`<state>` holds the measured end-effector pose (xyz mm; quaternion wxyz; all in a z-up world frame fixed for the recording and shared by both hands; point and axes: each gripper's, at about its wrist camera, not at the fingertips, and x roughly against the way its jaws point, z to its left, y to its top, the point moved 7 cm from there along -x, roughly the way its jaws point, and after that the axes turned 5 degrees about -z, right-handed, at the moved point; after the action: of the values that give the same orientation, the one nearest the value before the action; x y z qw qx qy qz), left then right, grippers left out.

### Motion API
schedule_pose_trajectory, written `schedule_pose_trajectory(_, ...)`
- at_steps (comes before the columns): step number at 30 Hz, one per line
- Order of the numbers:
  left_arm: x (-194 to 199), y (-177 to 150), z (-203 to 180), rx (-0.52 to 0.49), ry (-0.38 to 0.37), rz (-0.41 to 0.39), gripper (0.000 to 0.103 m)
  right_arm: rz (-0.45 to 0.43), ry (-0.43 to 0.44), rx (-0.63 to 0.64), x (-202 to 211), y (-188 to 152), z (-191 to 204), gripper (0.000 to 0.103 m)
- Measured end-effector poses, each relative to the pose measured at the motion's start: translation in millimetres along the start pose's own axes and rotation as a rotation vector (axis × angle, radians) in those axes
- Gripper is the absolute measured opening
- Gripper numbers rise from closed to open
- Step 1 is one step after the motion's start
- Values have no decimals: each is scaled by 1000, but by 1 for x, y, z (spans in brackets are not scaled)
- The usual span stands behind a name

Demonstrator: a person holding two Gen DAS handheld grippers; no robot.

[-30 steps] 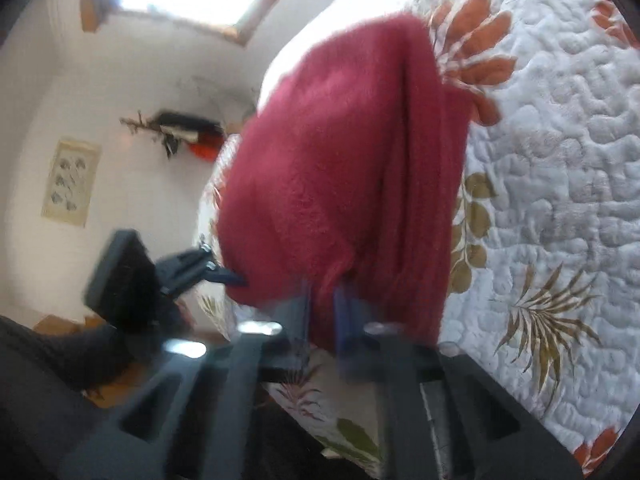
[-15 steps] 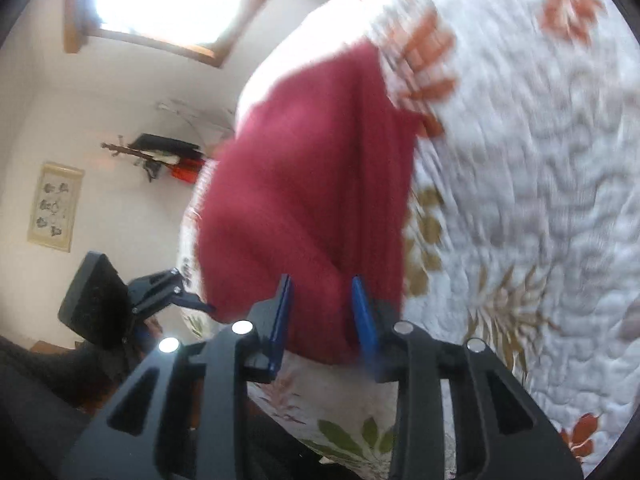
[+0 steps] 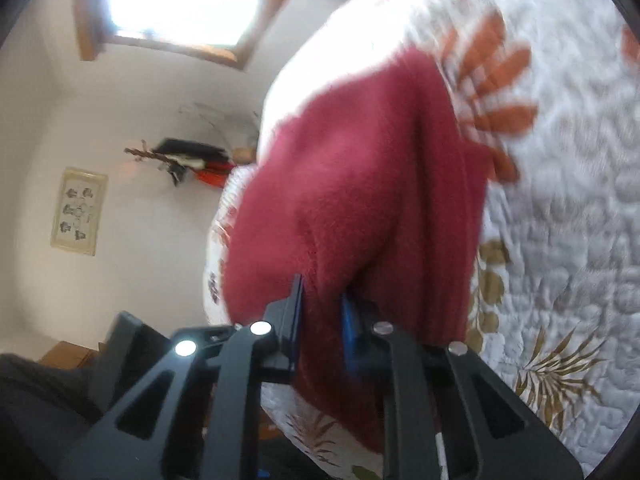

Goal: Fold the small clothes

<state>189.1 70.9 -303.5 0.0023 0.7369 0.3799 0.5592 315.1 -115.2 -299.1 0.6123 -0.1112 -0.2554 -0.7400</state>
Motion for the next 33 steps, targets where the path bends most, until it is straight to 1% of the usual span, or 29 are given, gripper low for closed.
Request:
schedule_pose_trajectory(2,10,4,-7,7,-26,-27,91,-59,-2,-11,14,9,1,15)
schedule_pose_trajectory(3,11,6,-8,11,-31,-33,91,-53,-15,-29,8,5,-7,15)
schedule_pose_trajectory(5,11,5,-7,31,-36,-35,91,-1,-50,-84,-10,-7,-31,15)
schedule_pose_trajectory(6,11,5,-7,39,-38,-33,91,51,-82,-98,-26,-17,-42,17)
schedule_pose_trajectory(7,12,5,-6,55,-51,-34,91,81,-109,-84,-35,-25,-45,19)
schedule_pose_trajectory(8,14,5,-5,62,-56,-37,91,79,-125,-70,-36,-25,-43,19)
schedule_pose_trajectory(9,18,7,-5,61,-53,-44,91,68,-119,-75,-33,-21,-41,24)
schedule_pose_trajectory(10,28,10,-4,54,-41,-64,91,47,-99,-88,-29,-14,-35,31)
schedule_pose_trajectory(11,34,13,-1,52,-29,-79,91,5,-67,-99,-19,-2,-28,33)
schedule_pose_trajectory(12,44,17,3,57,-11,-100,91,-26,-53,-94,-12,8,-25,44)
schedule_pose_trajectory(13,56,21,10,68,8,-128,91,-55,-53,-87,-6,20,-22,60)
schedule_pose_trajectory(14,64,23,15,76,21,-149,92,-74,-78,-75,-6,36,-20,63)
schedule_pose_trajectory(16,78,26,25,83,51,-172,92,-68,-74,-52,-15,58,-16,62)
schedule_pose_trajectory(18,82,25,32,76,78,-167,92,-73,-78,-48,-26,75,-16,61)
schedule_pose_trajectory(19,81,25,36,74,91,-161,92,-72,-65,-47,-33,83,-15,36)
schedule_pose_trajectory(20,80,25,39,72,95,-156,92,-60,-70,-54,-40,89,-18,15)
schedule_pose_trajectory(21,79,25,40,69,95,-152,92,-63,-89,-50,-35,93,-22,7)
schedule_pose_trajectory(23,72,25,40,54,97,-142,92,-104,-120,-43,-28,100,-28,6)
schedule_pose_trajectory(24,68,24,40,47,94,-132,92,-111,-146,-61,-24,103,-43,5)
schedule_pose_trajectory(26,60,21,40,49,85,-116,92,-98,-196,-104,-29,99,-66,5)
schedule_pose_trajectory(27,52,18,41,56,76,-100,92,-84,-223,-110,-34,91,-75,6)
schedule_pose_trajectory(28,49,16,43,58,74,-92,92,-87,-225,-105,-38,89,-76,9)
schedule_pose_trajectory(29,44,13,44,57,77,-78,92,-95,-219,-96,-37,88,-71,11)
schedule_pose_trajectory(30,40,10,44,47,88,-58,93,-124,-208,-63,-29,88,-56,17)
schedule_pose_trajectory(31,38,10,42,35,99,-47,93,-139,-217,-30,-22,84,-46,17)
schedule_pose_trajectory(32,38,9,41,26,105,-43,94,-160,-237,38,-11,79,-26,17)
schedule_pose_trajectory(33,37,10,40,23,106,-42,95,-165,-233,78,-6,73,-14,19)
